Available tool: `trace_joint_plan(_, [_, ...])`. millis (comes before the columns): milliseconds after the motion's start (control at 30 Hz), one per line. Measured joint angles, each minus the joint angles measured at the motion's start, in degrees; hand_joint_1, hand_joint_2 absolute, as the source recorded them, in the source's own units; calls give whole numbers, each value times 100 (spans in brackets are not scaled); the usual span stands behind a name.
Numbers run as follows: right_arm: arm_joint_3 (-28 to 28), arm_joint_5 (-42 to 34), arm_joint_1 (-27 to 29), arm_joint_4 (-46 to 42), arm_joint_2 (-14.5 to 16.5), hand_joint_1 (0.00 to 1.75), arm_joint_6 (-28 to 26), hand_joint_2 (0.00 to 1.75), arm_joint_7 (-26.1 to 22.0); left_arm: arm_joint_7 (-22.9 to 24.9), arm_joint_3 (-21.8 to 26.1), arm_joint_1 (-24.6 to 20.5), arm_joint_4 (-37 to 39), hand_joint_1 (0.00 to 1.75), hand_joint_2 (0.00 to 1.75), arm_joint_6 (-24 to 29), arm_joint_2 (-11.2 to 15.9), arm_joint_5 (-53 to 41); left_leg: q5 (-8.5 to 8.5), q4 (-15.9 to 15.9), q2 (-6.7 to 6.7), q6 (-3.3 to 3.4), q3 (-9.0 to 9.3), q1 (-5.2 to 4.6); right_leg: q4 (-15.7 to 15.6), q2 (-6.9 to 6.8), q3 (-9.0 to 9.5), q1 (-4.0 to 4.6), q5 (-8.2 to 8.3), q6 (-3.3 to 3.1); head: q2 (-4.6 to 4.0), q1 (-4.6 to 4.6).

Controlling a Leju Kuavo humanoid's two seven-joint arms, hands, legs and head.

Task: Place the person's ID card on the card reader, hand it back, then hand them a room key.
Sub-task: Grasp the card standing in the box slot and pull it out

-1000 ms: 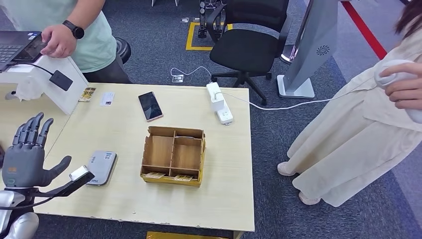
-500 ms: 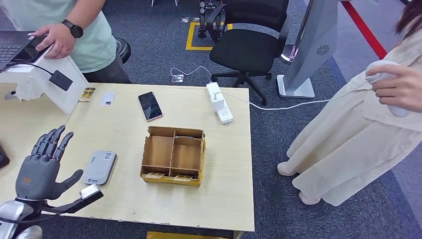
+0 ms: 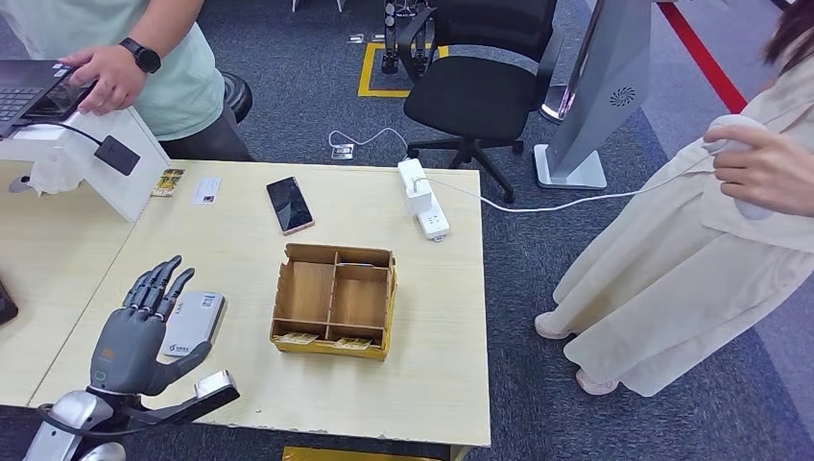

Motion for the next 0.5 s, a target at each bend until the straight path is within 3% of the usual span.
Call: trace_joint_plan(500, [0, -16, -32, 0, 0, 0, -5, 0, 24, -110, -554, -4, 111, 0, 175, -117, -208, 172, 0, 0, 0, 0, 0, 0, 0, 0, 0, 0, 0, 0, 1, -1])
